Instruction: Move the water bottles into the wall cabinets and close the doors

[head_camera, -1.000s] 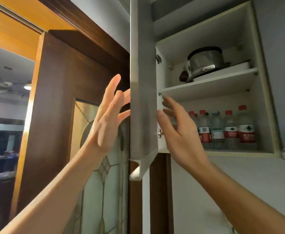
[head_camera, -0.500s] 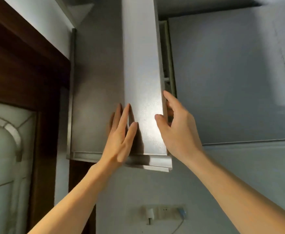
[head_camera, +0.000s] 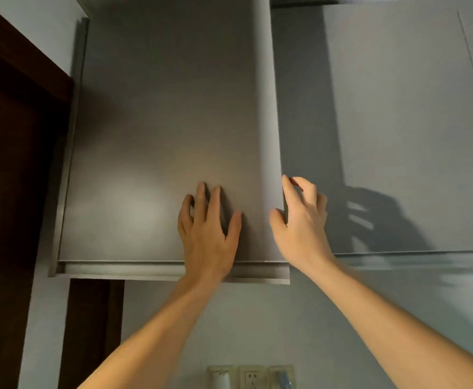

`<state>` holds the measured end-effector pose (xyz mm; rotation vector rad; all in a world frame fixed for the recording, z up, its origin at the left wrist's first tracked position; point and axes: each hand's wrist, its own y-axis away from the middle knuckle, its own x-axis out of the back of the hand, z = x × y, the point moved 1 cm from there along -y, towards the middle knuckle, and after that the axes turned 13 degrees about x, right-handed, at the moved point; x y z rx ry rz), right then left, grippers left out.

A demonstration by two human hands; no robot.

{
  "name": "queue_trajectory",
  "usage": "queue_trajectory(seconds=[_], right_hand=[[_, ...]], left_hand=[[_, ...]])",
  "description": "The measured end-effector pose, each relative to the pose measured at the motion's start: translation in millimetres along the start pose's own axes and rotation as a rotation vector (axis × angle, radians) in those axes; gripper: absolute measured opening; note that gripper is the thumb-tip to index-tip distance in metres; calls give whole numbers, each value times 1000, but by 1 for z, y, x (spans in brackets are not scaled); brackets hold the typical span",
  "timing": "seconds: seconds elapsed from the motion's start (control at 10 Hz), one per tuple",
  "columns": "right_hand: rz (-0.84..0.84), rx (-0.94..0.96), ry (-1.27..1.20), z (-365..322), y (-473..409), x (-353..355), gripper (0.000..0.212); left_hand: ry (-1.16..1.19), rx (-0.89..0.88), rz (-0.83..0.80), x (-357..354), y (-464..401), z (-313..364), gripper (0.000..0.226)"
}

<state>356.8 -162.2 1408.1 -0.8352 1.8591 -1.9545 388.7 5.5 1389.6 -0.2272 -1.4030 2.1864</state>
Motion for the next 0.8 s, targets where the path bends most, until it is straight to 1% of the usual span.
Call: queue_trajectory(seconds=[0.1,0.2,0.4,0.5,0.6,0.7,0.8], right_hand=[[-1,22,69,21,-1,-19,64],[-39,62,176,43,-3,-33,68],[-222,141,367,69,1,-63,68],[-224,171,404,76,4,-68,69],[-255,179,385,76,4,-64,69],[-269,179,315,72,6,-52,65],[-144,91,111,58,10,-28,49]], left_hand=[[-46,-1,37,-19,-5,-4,64],[-129,-13,45,-35,-7,-9,63],[-284,-10,17,-57,-10,-22,63],[-326,-23,27,-59,-11,-25,64],[-295,7,-8,-55,-13,-19,65],[-161,83,-67,-45,-22,-9,59],[74,83,-161,-26,-29,1,47]])
